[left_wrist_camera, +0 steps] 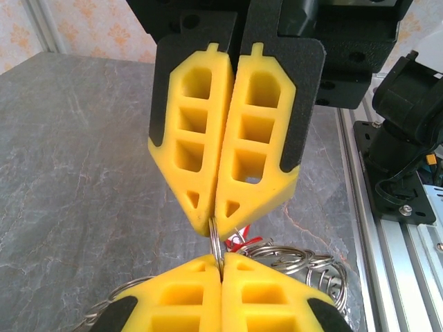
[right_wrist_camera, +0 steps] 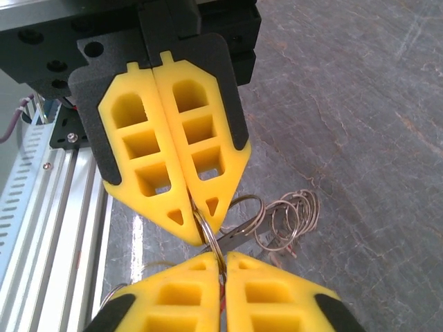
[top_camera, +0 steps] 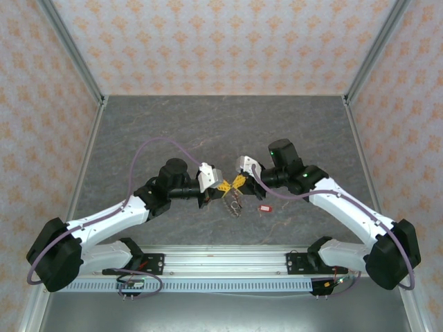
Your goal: Put the keys on the keyring
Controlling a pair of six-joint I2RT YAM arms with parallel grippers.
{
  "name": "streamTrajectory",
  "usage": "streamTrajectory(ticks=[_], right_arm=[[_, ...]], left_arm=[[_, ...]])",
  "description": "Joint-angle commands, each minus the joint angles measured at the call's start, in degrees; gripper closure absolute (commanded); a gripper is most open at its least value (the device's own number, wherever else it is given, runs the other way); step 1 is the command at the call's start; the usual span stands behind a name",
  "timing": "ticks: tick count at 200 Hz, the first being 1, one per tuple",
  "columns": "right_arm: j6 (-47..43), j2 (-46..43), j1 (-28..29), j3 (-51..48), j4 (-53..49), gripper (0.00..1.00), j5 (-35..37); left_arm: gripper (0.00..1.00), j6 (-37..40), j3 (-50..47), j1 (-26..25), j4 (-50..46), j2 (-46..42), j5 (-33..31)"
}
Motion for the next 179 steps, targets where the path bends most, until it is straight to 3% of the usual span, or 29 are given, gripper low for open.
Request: streamTrajectory(ticks=[1, 55, 179], right_arm=[[-0.5, 0.1, 0.5, 2.9, -1.0, 0.97, 0.5], [-2.8, 0.8, 3.2, 10.3, -14.5, 1.00, 9.0], [-5.0, 4.8, 8.9, 18.2, -25.1, 1.00, 20.6]], left_arm=[[1.00, 1.1, 2.8, -0.3, 1.1, -0.1, 1.1], [0.89, 4.8, 4.8, -2.0, -5.9, 1.1, -3.7], [0.89, 5.1, 5.6, -2.7, -6.7, 1.9, -4.6]])
